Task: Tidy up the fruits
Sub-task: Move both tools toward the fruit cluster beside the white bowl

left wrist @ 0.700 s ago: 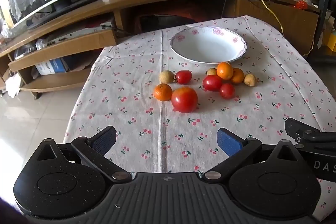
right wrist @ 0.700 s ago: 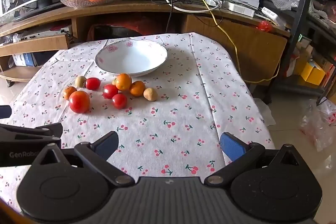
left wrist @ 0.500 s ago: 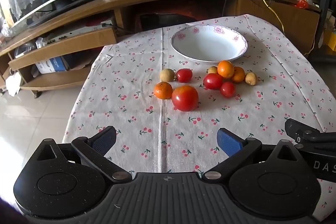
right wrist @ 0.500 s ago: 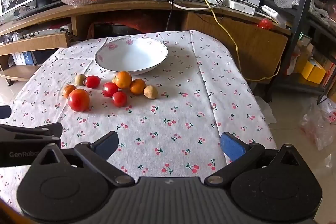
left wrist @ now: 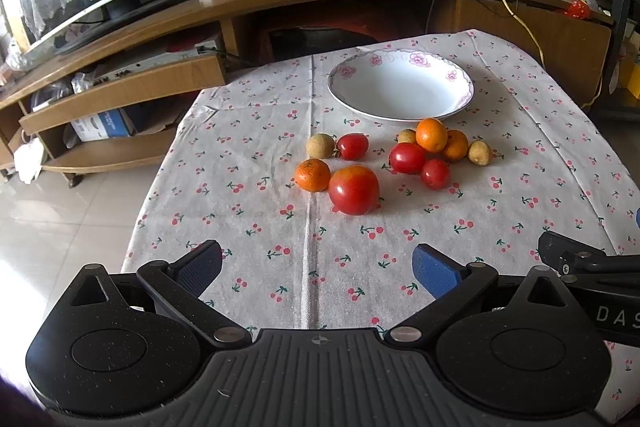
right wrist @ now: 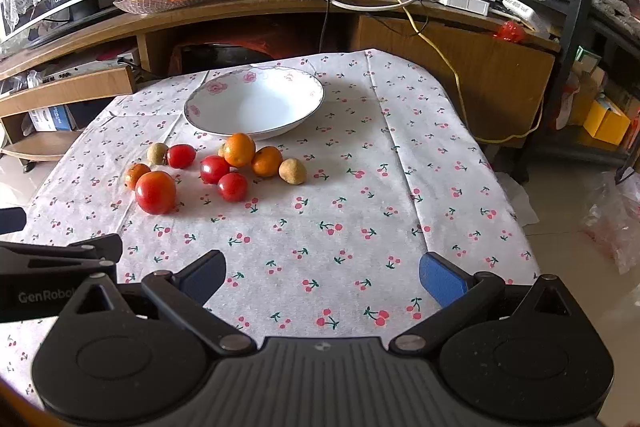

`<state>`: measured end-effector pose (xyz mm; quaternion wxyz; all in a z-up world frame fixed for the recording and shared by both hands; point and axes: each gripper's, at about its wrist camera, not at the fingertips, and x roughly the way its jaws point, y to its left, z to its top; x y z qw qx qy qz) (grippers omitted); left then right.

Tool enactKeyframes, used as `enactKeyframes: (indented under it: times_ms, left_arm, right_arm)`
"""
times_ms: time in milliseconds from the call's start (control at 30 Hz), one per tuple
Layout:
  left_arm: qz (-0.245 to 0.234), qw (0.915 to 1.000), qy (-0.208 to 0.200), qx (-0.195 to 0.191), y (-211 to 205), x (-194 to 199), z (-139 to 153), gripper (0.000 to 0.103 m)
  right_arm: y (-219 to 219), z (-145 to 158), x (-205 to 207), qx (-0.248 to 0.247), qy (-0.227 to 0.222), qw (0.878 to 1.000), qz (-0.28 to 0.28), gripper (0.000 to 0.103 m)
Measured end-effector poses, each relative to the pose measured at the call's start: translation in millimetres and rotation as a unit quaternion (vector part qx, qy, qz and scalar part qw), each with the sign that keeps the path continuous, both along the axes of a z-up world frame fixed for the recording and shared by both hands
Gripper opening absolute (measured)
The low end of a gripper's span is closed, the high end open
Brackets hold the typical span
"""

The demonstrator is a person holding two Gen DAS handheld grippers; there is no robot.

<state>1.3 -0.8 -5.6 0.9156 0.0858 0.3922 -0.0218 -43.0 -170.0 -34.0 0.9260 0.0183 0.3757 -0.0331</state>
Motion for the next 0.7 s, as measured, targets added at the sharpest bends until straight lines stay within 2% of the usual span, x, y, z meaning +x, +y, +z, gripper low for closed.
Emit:
enactKeyframes:
  times_ms: [700]
  left_arm:
    - [0.005, 0.9995, -0.02, 0.025, -5.4, 1.3, 2.7, 0.1]
  right_arm:
    - [-3.3, -3.8, 6.4, 0.03, 0.001, 1.0, 0.004, 0.103]
